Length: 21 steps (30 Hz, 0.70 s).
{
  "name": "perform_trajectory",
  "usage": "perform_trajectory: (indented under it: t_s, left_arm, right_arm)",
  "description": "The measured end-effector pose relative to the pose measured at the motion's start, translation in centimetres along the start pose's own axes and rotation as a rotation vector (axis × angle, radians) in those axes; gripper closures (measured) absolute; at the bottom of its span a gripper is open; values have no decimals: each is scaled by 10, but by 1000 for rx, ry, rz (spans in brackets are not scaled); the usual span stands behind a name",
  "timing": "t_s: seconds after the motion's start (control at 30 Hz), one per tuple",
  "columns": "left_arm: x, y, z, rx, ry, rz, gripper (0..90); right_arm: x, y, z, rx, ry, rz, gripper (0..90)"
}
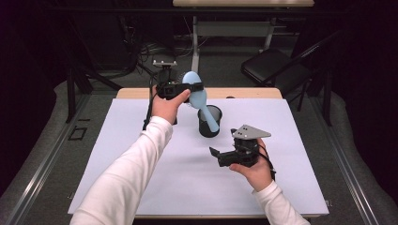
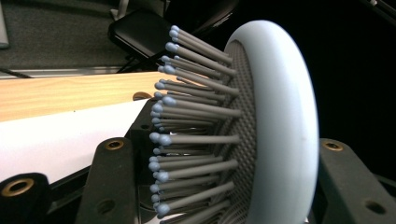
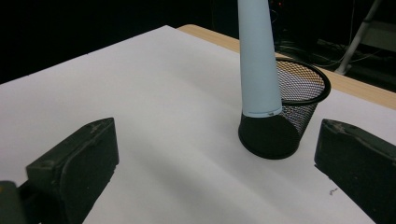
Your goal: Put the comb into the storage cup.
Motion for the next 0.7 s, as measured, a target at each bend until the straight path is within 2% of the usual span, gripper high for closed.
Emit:
perform_trajectory:
  t_s: [0.43,0.7]
  left_arm:
    - [-2,-5,10,-28,-29,32,478]
    - [3,-7,11,-50,-78,65,478]
  right_arm:
    - [-2,2,0,0,-14,4,0]
    - [-3,2,-1,9,-12,3,0]
Point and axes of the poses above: each handheld gripper's, and its own axes: y roughly backward along the jaws, z roughly out of its top, x roughly to its left, the point moved 1 cm from there along -y, roughly forward along the jaws, and after that the axes turned 4 degrees about -y, right-handed, at the moved point
